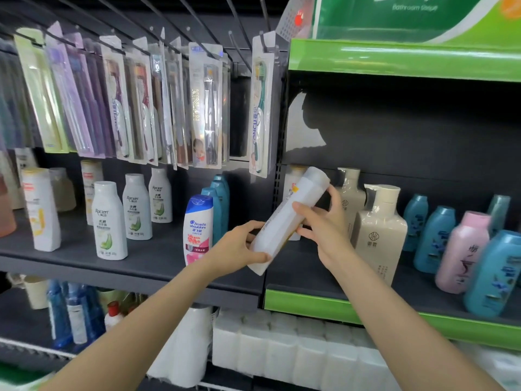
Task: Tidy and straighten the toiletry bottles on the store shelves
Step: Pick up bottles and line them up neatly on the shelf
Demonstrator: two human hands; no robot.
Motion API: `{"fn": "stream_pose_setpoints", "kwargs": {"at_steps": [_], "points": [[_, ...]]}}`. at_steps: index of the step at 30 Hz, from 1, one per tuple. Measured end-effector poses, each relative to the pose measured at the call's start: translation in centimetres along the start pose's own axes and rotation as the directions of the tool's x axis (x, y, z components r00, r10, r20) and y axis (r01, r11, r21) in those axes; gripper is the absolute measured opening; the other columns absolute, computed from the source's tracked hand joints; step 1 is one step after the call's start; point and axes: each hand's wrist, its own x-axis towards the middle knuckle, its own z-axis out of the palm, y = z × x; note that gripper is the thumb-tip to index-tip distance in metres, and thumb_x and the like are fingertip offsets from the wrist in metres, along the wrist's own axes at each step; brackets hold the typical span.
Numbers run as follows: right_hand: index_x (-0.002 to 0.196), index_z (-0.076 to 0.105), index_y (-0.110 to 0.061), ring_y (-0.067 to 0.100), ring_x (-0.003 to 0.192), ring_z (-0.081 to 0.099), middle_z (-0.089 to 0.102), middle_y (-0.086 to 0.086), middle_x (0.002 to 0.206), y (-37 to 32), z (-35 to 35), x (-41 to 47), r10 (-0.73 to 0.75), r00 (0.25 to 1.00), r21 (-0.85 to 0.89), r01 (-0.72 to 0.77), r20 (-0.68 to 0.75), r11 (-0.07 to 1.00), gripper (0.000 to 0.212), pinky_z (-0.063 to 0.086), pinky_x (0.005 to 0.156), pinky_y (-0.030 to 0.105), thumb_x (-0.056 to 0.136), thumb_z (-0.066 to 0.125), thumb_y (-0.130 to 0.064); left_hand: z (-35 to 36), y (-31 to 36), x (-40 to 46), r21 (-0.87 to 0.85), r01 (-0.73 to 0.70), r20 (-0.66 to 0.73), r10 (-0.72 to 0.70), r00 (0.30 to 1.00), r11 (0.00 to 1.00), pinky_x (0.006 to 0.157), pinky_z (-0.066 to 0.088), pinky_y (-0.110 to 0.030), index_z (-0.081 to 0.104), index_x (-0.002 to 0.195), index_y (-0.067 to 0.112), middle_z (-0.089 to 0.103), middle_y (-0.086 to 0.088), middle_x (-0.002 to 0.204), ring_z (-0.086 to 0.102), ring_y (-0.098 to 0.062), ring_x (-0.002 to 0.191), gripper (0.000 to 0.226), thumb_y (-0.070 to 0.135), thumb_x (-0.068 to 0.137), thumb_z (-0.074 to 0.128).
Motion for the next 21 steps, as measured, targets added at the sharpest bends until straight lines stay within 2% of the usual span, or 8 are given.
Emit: {"fn": "stream_pose_setpoints", "kwargs": {"at_steps": [2, 5, 8, 12, 14, 17, 18, 21], "points": [[0.135, 0.036, -0.035, 0.022, 0.099, 0.064, 0.063, 0.01, 0.108, 0.1, 0.3, 0.2, -0.047, 0.998, -0.04, 0.046, -0.039, 0.998, 0.074, 0.058, 0.078, 0.044, 0.079, 0.071, -0.003, 0.8, 0.7, 0.9, 0.006, -0.014, -0.019, 0.014, 1.0, 1.0, 0.082, 0.047, -0.023, 0.039, 0.136, 0.026, 0.058, 0.007, 0.102, 0.056, -0.007, 0.091, 0.071, 0.021, 0.075, 0.075], [0.132, 0.037, -0.039, 0.022, 0.103, 0.062, 0.06, 0.009, 0.114, 0.7, 0.3, 0.6, -0.092, 0.993, -0.117, 0.082, -0.079, 0.99, 0.076, 0.058, 0.077, 0.048, 0.075, 0.075, -0.005, 1.8, 2.4, 1.9, -0.013, -0.115, -0.109, 0.113, 0.988, 0.993, 0.081, 0.042, -0.019, 0.035, 0.139, 0.029, 0.055, 0.01, 0.107, 0.054, -0.007, 0.097, 0.074, 0.021, 0.077, 0.074], [0.128, 0.039, -0.043, 0.021, 0.104, 0.062, 0.062, 0.006, 0.114, 1.6, 0.4, 0.7, -0.148, 0.987, -0.265, 0.126, -0.066, 0.956, 0.078, 0.057, 0.077, 0.05, 0.07, 0.079, -0.01, 2.4, 3.1, 3.0, -0.057, -0.197, -0.169, 0.185, 0.968, 0.979, 0.082, 0.047, -0.019, 0.031, 0.14, 0.028, 0.057, 0.011, 0.102, 0.056, -0.004, 0.095, 0.076, 0.015, 0.078, 0.072], [0.13, 0.042, -0.037, 0.018, 0.099, 0.063, 0.065, 0.004, 0.106, 1.7, -0.2, 0.7, -0.182, 0.983, -0.402, 0.166, -0.003, 0.901, 0.067, 0.057, 0.079, 0.048, 0.076, 0.075, -0.012, 2.9, 2.3, 3.3, -0.181, -0.198, -0.147, 0.172, 0.974, 0.963, 0.078, 0.053, -0.018, 0.031, 0.136, 0.029, 0.057, 0.014, 0.101, 0.059, -0.002, 0.096, 0.075, 0.009, 0.077, 0.073], [0.131, 0.044, -0.031, 0.017, 0.098, 0.063, 0.066, 0.003, 0.103, 1.6, -0.7, 0.8, -0.184, 0.983, -0.451, 0.176, 0.028, 0.875, 0.064, 0.057, 0.079, 0.043, 0.077, 0.075, -0.014, 3.1, 1.7, 3.4, -0.241, -0.176, -0.121, 0.151, 0.981, 0.954, 0.084, 0.054, -0.025, 0.031, 0.134, 0.03, 0.059, 0.007, 0.107, 0.06, -0.007, 0.102, 0.074, 0.008, 0.077, 0.072], [0.133, 0.045, -0.024, 0.014, 0.094, 0.063, 0.065, 0.002, 0.103, 1.1, -1.0, 0.9, -0.194, 0.979, -0.493, 0.202, 0.069, 0.846, 0.061, 0.051, 0.067, 0.023, 0.079, 0.073, -0.016, 2.8, 1.6, 3.9, -0.298, -0.147, -0.065, 0.133, 0.989, 0.943, 0.088, 0.054, -0.033, 0.032, 0.134, 0.032, 0.059, 0.0, 0.115, 0.062, -0.012, 0.105, 0.073, 0.006, 0.078, 0.072], [0.133, 0.044, -0.024, 0.014, 0.093, 0.062, 0.064, 0.002, 0.103, 1.0, -1.1, 1.0, -0.193, 0.978, -0.496, 0.206, 0.078, 0.844, 0.061, 0.049, 0.066, 0.02, 0.08, 0.073, -0.017, 2.6, 1.6, 4.0, -0.319, -0.135, -0.043, 0.128, 0.991, 0.938, 0.087, 0.055, -0.033, 0.032, 0.133, 0.031, 0.059, -0.001, 0.117, 0.062, -0.014, 0.105, 0.072, 0.004, 0.078, 0.071], [0.137, 0.041, -0.029, 0.01, 0.105, 0.059, 0.062, -0.004, 0.113, 0.6, -1.1, 1.4, -0.168, 0.978, -0.467, 0.206, 0.121, 0.86, 0.064, 0.048, 0.078, 0.021, 0.082, 0.071, -0.018, 2.2, 1.7, 4.0, -0.339, -0.095, 0.003, 0.102, 0.995, 0.936, 0.082, 0.055, -0.026, 0.032, 0.133, 0.031, 0.06, -0.002, 0.117, 0.062, -0.014, 0.105, 0.071, 0.003, 0.079, 0.07]]}}
